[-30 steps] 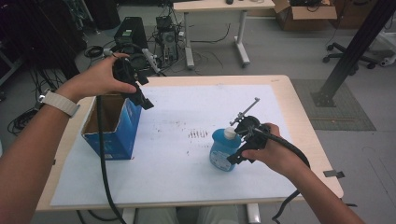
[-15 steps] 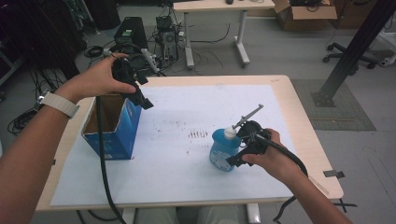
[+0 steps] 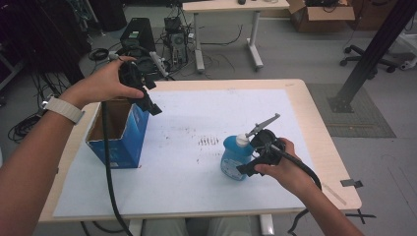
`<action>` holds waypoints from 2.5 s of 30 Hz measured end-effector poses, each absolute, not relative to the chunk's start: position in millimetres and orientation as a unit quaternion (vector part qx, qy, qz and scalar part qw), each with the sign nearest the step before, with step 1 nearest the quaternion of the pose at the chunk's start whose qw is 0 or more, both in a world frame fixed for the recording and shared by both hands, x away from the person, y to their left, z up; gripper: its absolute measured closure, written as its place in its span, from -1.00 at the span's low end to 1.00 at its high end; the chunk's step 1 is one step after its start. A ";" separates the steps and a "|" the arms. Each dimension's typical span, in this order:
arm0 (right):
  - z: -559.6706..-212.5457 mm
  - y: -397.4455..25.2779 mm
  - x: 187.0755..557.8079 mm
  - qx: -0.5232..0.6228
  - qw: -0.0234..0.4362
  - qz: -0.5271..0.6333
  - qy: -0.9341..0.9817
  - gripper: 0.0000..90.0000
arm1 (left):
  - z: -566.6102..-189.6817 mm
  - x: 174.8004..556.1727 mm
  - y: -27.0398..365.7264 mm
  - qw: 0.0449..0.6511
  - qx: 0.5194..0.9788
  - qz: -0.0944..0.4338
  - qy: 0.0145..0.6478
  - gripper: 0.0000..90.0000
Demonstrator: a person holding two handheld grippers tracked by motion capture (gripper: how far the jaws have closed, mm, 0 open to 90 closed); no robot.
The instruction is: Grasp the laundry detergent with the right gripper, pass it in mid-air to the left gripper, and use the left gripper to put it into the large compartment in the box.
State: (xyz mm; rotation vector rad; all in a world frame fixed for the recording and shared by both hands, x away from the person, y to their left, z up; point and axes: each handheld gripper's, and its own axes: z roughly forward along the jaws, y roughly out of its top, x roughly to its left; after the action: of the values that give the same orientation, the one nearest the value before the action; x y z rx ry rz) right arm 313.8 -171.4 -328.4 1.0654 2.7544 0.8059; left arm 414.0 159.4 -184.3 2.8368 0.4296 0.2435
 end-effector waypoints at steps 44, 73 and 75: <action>-343.9 -172.5 310.3 0.333 0.077 0.327 0.881 -0.86 | -186.6 417.0 161.2 0.131 0.977 0.082 0.150 -0.79; -362.2 -171.6 310.4 0.328 0.092 0.375 0.862 -0.66 | -189.9 419.2 162.4 0.131 0.976 0.080 0.153 -0.78; -363.2 -171.2 310.7 0.329 0.092 0.376 0.861 -0.63 | -190.2 419.3 162.4 0.130 0.976 0.080 0.153 -0.78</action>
State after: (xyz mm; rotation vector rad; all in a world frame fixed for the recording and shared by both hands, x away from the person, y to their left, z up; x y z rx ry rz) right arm 310.7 -171.2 -363.2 0.9776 2.5576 1.1159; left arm 419.3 162.4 -190.2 2.8363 0.4449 0.2322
